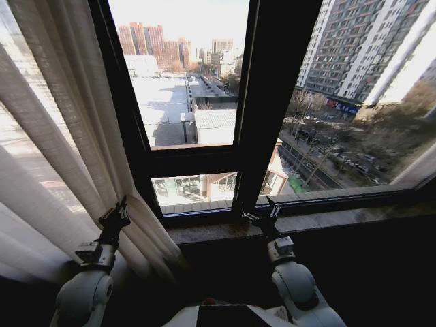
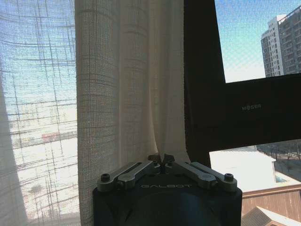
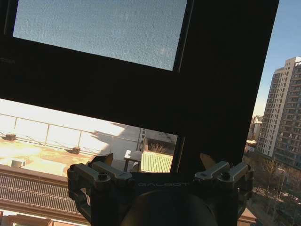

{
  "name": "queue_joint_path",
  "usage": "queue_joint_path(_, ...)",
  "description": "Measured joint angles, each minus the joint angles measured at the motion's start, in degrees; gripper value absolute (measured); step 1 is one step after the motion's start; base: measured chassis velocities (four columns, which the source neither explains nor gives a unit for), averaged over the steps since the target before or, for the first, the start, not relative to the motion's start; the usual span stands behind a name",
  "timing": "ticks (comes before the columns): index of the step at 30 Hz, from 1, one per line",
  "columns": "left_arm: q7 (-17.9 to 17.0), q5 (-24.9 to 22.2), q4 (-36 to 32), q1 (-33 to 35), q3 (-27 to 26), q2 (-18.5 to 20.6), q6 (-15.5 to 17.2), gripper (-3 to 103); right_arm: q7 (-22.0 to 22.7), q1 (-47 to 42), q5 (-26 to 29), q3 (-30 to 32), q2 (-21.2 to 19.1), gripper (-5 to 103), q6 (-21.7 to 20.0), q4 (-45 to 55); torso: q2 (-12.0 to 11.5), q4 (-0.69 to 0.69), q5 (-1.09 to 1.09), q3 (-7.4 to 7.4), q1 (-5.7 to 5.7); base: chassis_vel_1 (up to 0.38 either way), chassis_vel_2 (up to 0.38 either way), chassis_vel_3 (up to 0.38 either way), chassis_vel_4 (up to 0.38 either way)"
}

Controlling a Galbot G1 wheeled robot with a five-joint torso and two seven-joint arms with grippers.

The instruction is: Open the curtains by pulling them apart, changing their state from closed to fully open.

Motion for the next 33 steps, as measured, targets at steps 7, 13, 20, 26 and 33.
queue_joint_path(7, 0.0, 0.0, -0.3, 0.3, -0.4, -0.2, -0.3, 0, 0.0, -0.2, -0.1, 0.0, 0.0, 100, 0.0, 0.4, 0.0, 0.00, 0.00, 0.00, 0.00, 0.393, 0.312, -0.406, -0.328)
queue_joint_path(13, 0.0, 0.0, -0.6, 0.3, -0.5, -0.4, -0.3, 0, 0.0, -0.3, -0.3, -0.5, 0.0, 100, 0.1, 0.5, 0.0, 0.02, 0.00, 0.00, 0.00, 0.392, 0.312, -0.372, -0.310)
queue_joint_path(20, 0.0, 0.0, -0.7, 0.1, -0.5, -0.8, -0.3, 0, 0.0, -0.3, -0.6, -1.0, -0.1, 100, 0.1, 0.7, 0.0, 0.00, 0.01, 0.00, 0.00, 0.379, 0.313, -0.389, -0.307)
queue_joint_path(26, 0.0, 0.0, -0.6, 0.1, -0.4, -1.2, -0.3, 0, 0.0, -0.2, -0.6, -1.0, -0.2, 100, 0.1, 0.7, 0.0, 0.00, 0.01, 0.00, 0.00, 0.392, 0.315, -0.396, -0.315)
queue_joint_path(33, 0.0, 0.1, -0.6, 0.0, -0.4, -1.5, -0.3, 0, 0.0, -0.2, -0.7, -1.1, -0.1, 100, 0.1, 0.6, 0.0, 0.00, 0.00, 0.00, 0.00, 0.389, 0.313, -0.392, -0.314)
